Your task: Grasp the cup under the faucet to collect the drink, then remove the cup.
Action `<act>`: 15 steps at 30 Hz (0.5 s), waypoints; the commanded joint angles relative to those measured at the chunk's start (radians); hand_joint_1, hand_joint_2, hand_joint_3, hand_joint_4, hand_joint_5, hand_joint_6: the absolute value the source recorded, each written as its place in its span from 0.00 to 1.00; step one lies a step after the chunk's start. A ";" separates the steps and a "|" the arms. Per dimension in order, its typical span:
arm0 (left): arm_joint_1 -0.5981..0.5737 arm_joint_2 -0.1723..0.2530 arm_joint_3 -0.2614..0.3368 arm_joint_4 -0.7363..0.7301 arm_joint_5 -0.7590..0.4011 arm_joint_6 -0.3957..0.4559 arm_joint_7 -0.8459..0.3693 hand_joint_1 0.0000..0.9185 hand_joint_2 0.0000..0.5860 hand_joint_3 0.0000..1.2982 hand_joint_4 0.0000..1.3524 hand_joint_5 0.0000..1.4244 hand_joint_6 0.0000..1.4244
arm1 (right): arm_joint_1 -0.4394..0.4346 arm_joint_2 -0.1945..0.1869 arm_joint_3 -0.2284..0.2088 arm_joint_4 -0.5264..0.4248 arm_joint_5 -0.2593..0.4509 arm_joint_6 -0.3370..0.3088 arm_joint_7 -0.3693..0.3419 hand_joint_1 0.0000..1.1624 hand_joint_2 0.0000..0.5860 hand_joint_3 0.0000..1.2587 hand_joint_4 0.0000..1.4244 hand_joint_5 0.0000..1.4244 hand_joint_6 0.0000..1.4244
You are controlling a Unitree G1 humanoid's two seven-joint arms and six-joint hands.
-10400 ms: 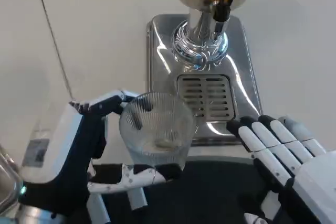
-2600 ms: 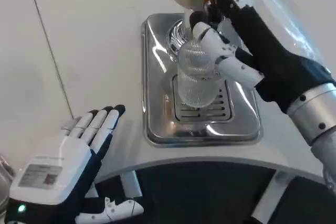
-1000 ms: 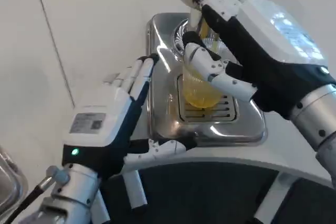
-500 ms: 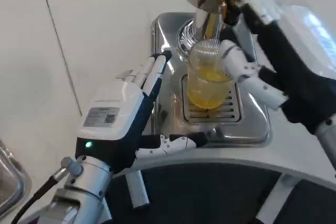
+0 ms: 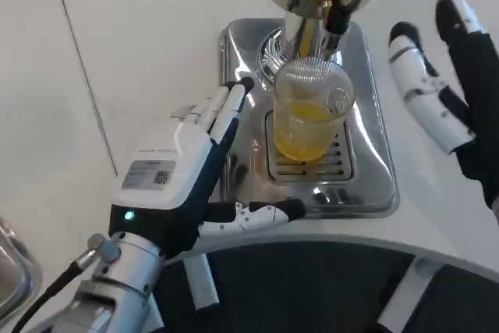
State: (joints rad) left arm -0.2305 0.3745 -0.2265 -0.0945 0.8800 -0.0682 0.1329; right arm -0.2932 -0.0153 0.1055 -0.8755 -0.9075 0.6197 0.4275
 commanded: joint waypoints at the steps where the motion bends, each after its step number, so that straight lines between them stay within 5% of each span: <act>1: 0.022 0.002 -0.011 -0.003 0.008 -0.002 0.014 0.16 0.09 0.00 0.00 0.07 0.10 | 0.043 0.018 -0.015 -0.037 0.049 -0.002 -0.019 0.08 1.00 0.00 0.00 0.00 0.00; 9: 0.003 -0.013 -0.020 0.015 0.000 -0.005 0.032 0.16 0.09 0.00 0.00 0.07 0.10 | 0.161 -0.037 -0.044 -0.109 0.138 -0.046 -0.001 0.09 1.00 0.00 0.00 0.00 0.00; 15: -0.028 -0.031 -0.026 0.045 -0.028 -0.017 0.046 0.15 0.09 0.00 0.00 0.09 0.12 | 0.337 -0.154 -0.124 -0.133 0.223 -0.212 -0.023 0.10 1.00 0.00 0.00 0.00 0.00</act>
State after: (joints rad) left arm -0.2431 0.3585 -0.2453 -0.0715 0.8668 -0.0699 0.1586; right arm -0.0457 -0.1095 0.0237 -0.9915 -0.7152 0.5101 0.4274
